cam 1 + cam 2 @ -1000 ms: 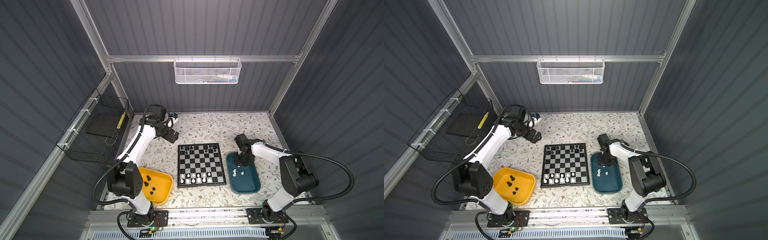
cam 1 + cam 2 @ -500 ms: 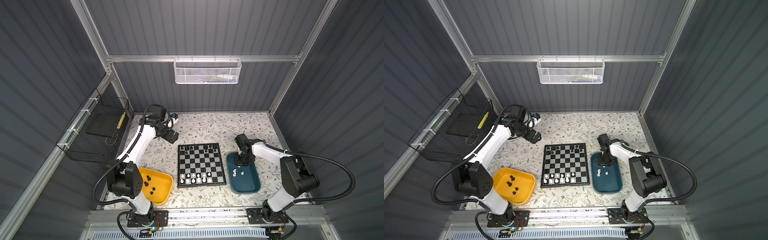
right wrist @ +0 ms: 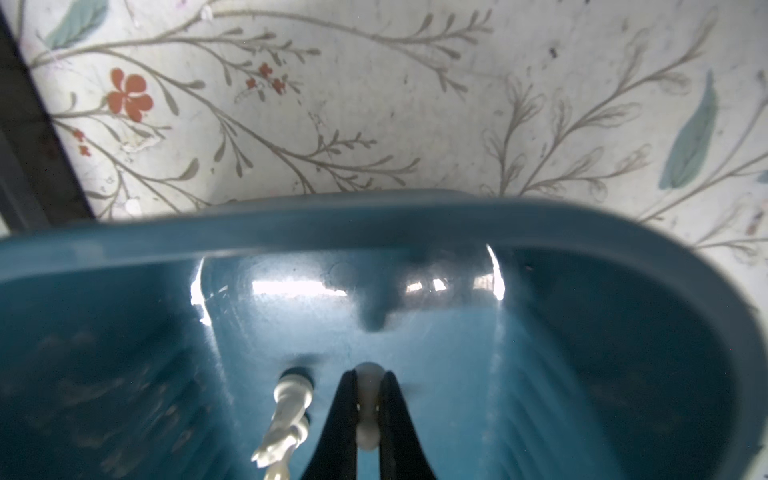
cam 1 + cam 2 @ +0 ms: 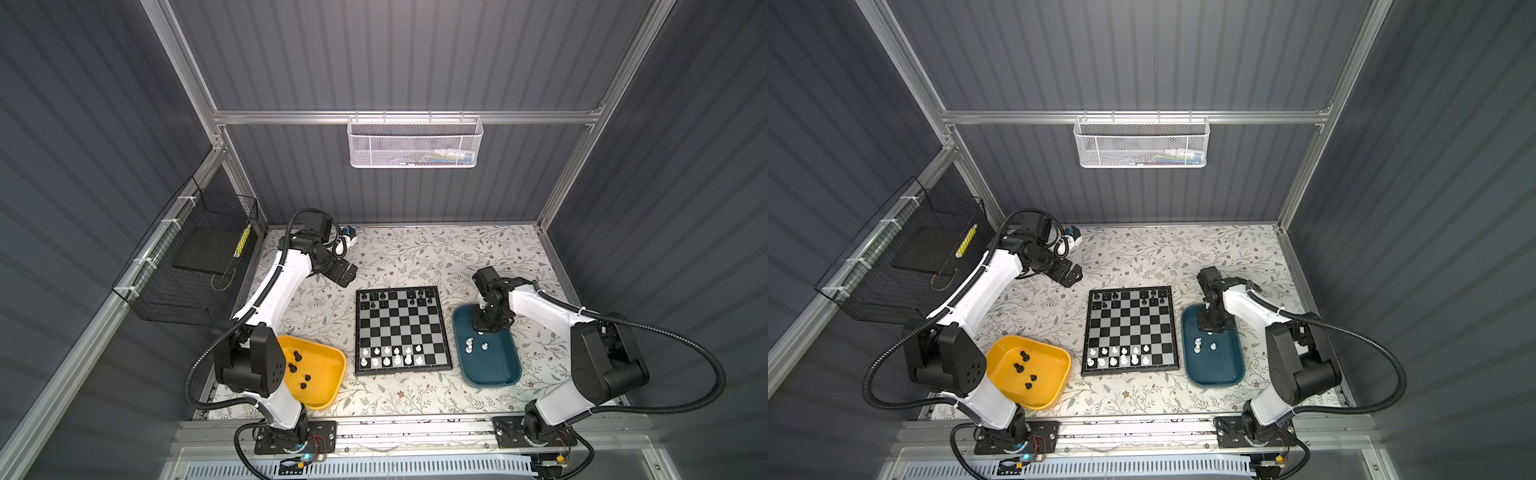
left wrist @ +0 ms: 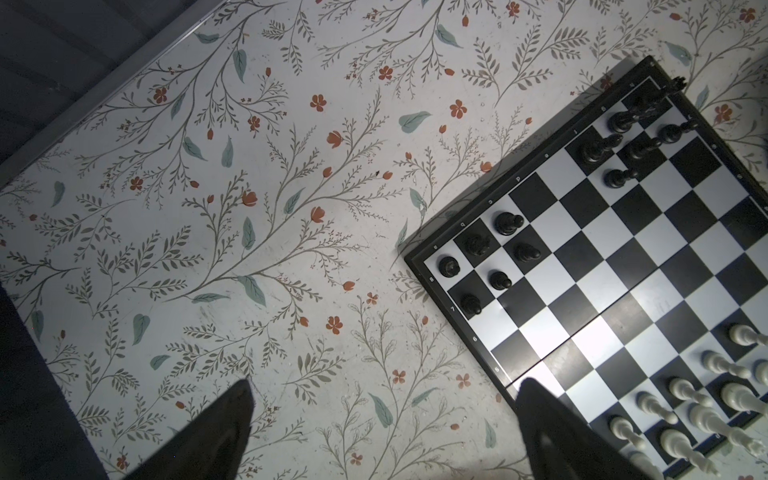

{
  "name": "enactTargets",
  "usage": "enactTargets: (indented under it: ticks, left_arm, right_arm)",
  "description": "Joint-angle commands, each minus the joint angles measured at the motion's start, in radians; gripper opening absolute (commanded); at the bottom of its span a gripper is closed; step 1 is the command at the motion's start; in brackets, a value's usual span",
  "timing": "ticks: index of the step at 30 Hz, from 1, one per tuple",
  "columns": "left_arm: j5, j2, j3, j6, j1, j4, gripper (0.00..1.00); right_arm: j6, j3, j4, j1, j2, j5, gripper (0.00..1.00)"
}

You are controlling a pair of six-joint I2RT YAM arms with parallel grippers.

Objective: Set up the chess pieces on the board
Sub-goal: 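Close the right gripper on the white pawn and lift it, then carry the white pawn with the right gripper over the chessboard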

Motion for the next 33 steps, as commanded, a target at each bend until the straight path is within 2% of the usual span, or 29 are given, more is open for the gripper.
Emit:
enactTargets:
  ticks: [1,15,33]
  left_arm:
    - [0.014,0.012,0.036,0.017,-0.008,-0.028,1.00]
    - [0.021,0.004,0.015,0.028,-0.010,-0.020,0.99]
    - [0.021,0.018,0.036,0.023,-0.016,-0.040,1.00]
  right_arm:
    - [-0.006,-0.008,-0.034,0.006,-0.020,-0.011,0.08]
    - [0.009,-0.008,-0.102,0.023,-0.118,-0.008,0.08]
    - [0.034,0.025,-0.173,0.132,-0.172,0.014,0.08]
